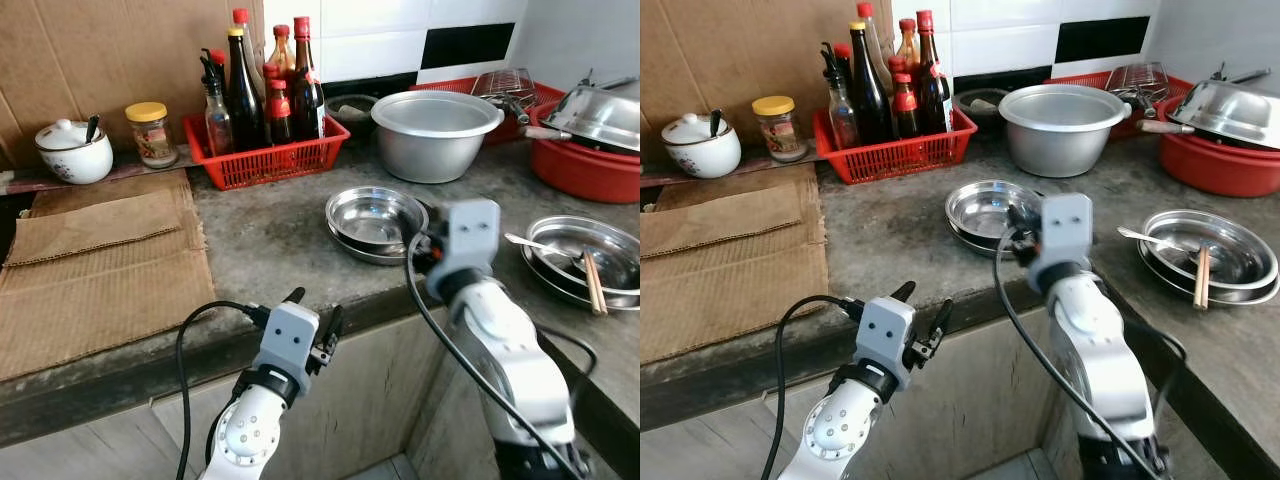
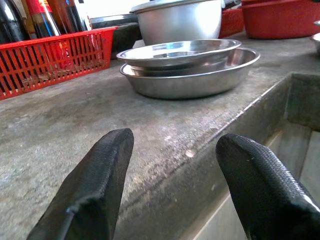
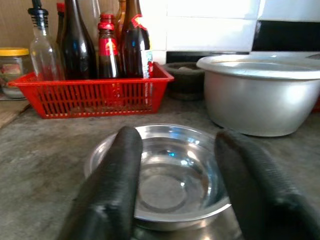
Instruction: Kitchen organization
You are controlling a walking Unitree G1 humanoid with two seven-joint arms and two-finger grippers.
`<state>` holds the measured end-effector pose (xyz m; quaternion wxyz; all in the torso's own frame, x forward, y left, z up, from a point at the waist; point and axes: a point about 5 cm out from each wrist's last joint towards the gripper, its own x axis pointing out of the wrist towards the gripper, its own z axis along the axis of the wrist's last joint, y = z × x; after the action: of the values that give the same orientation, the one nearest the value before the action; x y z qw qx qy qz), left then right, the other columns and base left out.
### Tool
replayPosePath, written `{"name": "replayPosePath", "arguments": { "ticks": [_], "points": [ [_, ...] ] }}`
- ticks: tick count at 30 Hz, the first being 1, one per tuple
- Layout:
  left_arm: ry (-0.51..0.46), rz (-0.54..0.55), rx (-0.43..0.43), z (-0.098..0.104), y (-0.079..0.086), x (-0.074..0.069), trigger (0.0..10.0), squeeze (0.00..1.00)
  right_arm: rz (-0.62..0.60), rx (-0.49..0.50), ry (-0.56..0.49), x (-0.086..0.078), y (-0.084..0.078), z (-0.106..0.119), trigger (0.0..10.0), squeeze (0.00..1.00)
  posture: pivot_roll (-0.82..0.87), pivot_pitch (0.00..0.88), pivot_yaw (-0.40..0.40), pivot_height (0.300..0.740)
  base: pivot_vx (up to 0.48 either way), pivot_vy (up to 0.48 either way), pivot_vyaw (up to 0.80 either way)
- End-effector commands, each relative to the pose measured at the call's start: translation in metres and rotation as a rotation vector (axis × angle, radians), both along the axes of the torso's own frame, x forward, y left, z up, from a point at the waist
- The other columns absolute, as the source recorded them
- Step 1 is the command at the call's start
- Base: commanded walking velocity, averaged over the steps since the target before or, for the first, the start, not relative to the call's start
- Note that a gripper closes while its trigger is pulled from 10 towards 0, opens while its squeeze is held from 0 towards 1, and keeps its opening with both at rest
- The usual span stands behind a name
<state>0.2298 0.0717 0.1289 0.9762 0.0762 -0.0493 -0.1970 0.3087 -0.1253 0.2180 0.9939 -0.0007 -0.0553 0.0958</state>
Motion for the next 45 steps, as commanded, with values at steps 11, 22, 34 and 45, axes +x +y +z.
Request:
{"name": "replayPosePath", "arguments": {
  "ticks": [11,22,34,45],
  "points": [
    [0.01,0.011,-0.005,0.001,-0.002,-0.005,10.0,0.0,-0.054,-0.026,0.229,0.042,-0.005,0.001,10.0,0.0,0.19,0.037,-0.061,0.74,0.0,0.0,0.0],
    [0.016,0.023,-0.004,0.001,-0.001,-0.009,10.0,0.0,-0.139,-0.027,0.366,0.074,-0.018,0.014,10.0,0.0,0.2,0.05,-0.072,0.74,0.0,0.0,0.0],
    [0.017,0.023,-0.004,0.0,-0.001,-0.008,10.0,0.0,-0.133,0.031,0.435,0.084,-0.02,0.019,10.0,0.0,0.2,0.045,-0.073,0.74,0.0,0.0,0.0],
    [0.013,0.021,-0.001,0.0,-0.002,-0.006,10.0,0.0,-0.039,0.164,0.587,0.085,-0.012,0.014,10.0,0.0,0.19,0.033,-0.075,0.74,0.0,0.0,0.0]
  ]
}}
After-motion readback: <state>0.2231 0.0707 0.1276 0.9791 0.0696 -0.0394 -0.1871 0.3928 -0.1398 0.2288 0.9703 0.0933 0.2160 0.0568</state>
